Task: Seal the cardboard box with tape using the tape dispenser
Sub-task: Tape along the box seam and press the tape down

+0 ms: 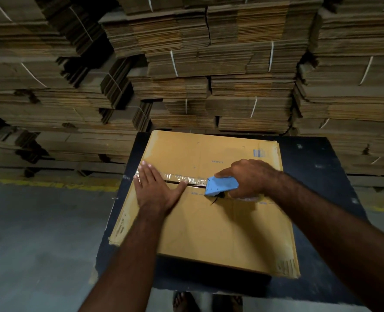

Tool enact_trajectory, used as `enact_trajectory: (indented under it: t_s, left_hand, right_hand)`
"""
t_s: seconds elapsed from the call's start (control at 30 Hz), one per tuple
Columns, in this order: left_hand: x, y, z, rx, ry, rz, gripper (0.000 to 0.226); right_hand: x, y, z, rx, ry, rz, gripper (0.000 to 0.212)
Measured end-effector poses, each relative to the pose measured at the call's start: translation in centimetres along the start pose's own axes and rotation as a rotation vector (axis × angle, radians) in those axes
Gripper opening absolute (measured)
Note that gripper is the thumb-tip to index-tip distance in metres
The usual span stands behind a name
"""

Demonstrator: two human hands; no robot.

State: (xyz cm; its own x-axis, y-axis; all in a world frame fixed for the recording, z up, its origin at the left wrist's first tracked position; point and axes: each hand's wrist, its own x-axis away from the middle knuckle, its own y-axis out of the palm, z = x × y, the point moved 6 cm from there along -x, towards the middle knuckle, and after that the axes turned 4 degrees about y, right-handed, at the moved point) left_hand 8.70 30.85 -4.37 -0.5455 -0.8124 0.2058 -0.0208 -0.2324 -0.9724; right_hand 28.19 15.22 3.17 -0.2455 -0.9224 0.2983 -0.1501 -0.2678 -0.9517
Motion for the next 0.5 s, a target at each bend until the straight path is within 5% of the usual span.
enact_trajectory:
  t_s: [0.13, 0.5]
  left_hand:
    - [0.1, -0.2, 0.9, 0.025, -0.072, -0.004, 0.152]
    - [0.6, -1.0, 0.8, 0.041, -0.046, -0.014, 0.151]
  right_hand:
    - [0.5, -0.8, 0.4, -0.059, -0.037, 0.0, 0.066]
    - [5.5, -0.4, 4.9, -0.07, -0.042, -0.019, 0.07]
